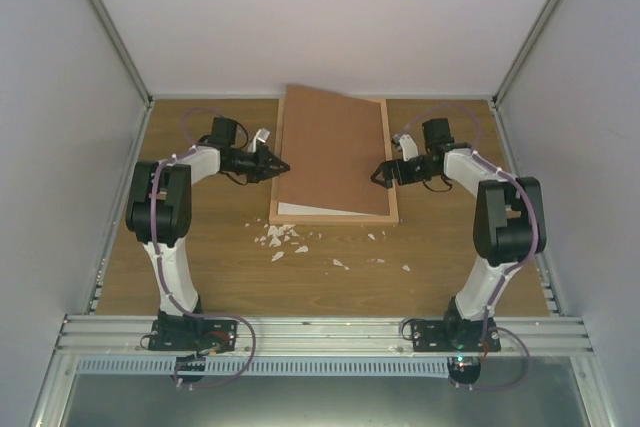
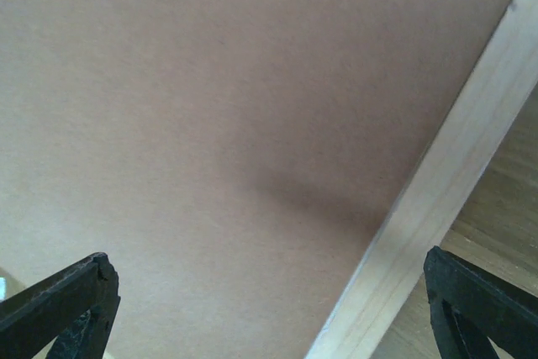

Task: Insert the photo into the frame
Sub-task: Place the photo frame item in the photo frame.

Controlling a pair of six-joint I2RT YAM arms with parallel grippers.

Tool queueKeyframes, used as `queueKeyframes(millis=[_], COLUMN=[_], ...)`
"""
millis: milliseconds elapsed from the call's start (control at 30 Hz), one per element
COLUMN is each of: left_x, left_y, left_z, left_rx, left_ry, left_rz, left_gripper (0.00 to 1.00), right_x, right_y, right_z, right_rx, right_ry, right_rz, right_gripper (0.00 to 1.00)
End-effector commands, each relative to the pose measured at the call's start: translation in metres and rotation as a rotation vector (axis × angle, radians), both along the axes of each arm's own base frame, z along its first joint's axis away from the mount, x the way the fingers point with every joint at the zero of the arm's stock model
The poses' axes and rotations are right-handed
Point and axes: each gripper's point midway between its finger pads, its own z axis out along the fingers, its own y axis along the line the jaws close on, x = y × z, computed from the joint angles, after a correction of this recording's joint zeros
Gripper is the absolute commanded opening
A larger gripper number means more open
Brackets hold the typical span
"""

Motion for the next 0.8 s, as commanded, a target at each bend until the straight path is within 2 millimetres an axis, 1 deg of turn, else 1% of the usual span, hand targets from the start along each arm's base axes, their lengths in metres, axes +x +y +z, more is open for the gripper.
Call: queueKeyframes(millis=[0, 100, 200, 267, 333, 467, 500, 533, 700, 767], left_x=[0.01, 0.011, 0.011, 0.01, 0.01, 0.011, 0.011, 0.012, 0.015, 0.016], left_y=[-0.002, -0.002, -0.004, -0.006, -0.009, -0.012, -0.012, -0.012, -0.006, -0.004], left_z=[-0.012, -0.016, -0.019, -0.022, -0.024, -0.03, -0.031, -0.032, -0.034, -0.033], left_rx=[0.1, 0.125, 0.164, 0.196, 0.232, 0.308, 0.327, 0.344, 0.443, 0.484], left_ry=[-0.08, -0.08, -0.088, -0.088, -0.094, -0.103, -0.106, -0.107, -0.132, -0.143], left_rz=[0.001, -0.002, -0.007, -0.015, -0.023, -0.028, -0.025, -0.024, -0.007, 0.0], left_gripper=[0.0, 0.0, 0.0, 0.0, 0.01, 0.12, 0.16, 0.22, 0.37, 0.4], right_x=[0.001, 0.006, 0.011, 0.014, 0.013, 0.01, 0.01, 0.009, 0.008, 0.007], right_y=[-0.007, -0.009, -0.007, -0.007, -0.007, -0.006, -0.006, -0.006, -0.004, -0.005], right_z=[-0.027, -0.039, -0.046, -0.05, -0.056, -0.063, -0.064, -0.066, -0.068, -0.069], right_rx=[0.077, 0.07, 0.076, 0.076, 0.077, 0.063, 0.06, 0.057, 0.051, 0.051], right_ry=[0.123, 0.129, 0.136, 0.144, 0.158, 0.17, 0.17, 0.171, 0.172, 0.175], right_rz=[-0.06, -0.071, -0.074, -0.077, -0.076, -0.075, -0.074, -0.076, -0.073, -0.073], right_gripper=[0.97, 0.94, 0.9, 0.86, 0.84, 0.82, 0.81, 0.8, 0.78, 0.78])
